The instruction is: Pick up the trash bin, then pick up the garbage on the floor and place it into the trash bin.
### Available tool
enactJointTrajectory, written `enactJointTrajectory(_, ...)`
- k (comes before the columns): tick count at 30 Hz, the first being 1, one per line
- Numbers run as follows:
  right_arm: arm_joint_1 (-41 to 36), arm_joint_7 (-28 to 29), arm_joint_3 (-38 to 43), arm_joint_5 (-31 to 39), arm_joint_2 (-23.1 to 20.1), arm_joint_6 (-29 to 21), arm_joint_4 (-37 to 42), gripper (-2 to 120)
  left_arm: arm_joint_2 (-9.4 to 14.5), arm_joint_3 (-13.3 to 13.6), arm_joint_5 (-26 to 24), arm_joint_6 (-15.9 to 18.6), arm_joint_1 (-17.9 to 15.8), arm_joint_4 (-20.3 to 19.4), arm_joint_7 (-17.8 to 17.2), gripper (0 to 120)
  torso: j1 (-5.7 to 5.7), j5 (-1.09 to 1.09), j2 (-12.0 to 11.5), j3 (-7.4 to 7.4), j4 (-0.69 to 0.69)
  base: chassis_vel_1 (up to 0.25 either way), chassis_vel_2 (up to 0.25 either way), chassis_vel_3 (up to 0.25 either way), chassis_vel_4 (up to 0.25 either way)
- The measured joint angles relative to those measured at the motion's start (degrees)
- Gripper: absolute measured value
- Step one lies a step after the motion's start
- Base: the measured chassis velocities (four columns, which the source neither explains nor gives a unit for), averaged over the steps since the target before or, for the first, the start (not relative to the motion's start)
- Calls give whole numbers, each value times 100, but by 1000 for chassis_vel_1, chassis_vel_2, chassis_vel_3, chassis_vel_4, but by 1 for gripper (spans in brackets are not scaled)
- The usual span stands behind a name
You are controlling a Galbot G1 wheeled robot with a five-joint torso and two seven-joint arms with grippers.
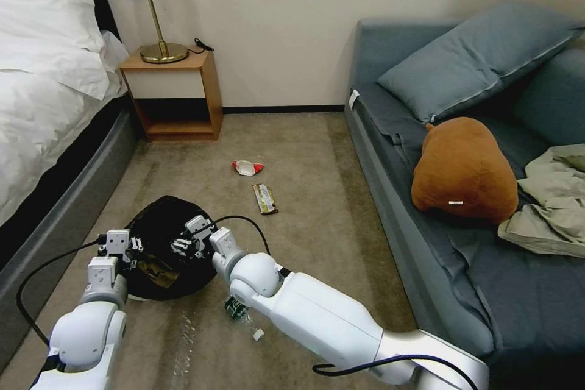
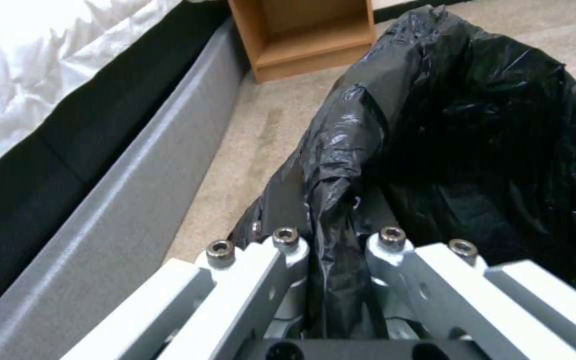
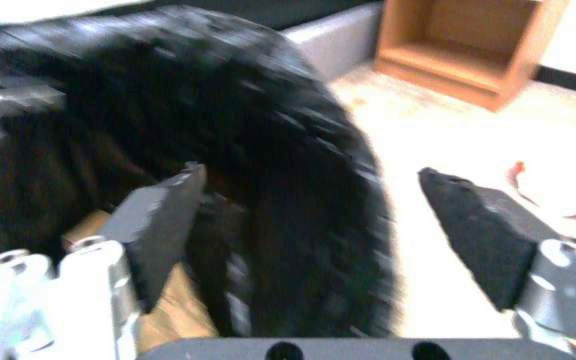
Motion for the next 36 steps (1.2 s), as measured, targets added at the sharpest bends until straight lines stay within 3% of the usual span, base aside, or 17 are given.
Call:
enactJointTrajectory(4,-45,229,136,9,-359,-428,168,98,99,-102,-18,-60,-11,108,-2,4,0,0,0,0,-1,0,0,0,0)
enactJointTrajectory(14,-573,831,475,-455,-670,-1246,70,100,402,-276,-210,-103,-44,377,-6,4,0,0,0,0,0,0,0,0,0)
enactJointTrajectory(27,-1983,606,871,-1323,-426,-1194,-80,100,539,-276,-326,-51,-184,443,-16,4,0,0,0,0,0,0,0,0,0)
enactJointTrajectory(36,-2265,463,953,-1559,-299,-1124,-38,100,662,-323,-435,-23,-238,560,-26,4,0,0,0,0,0,0,0,0,0)
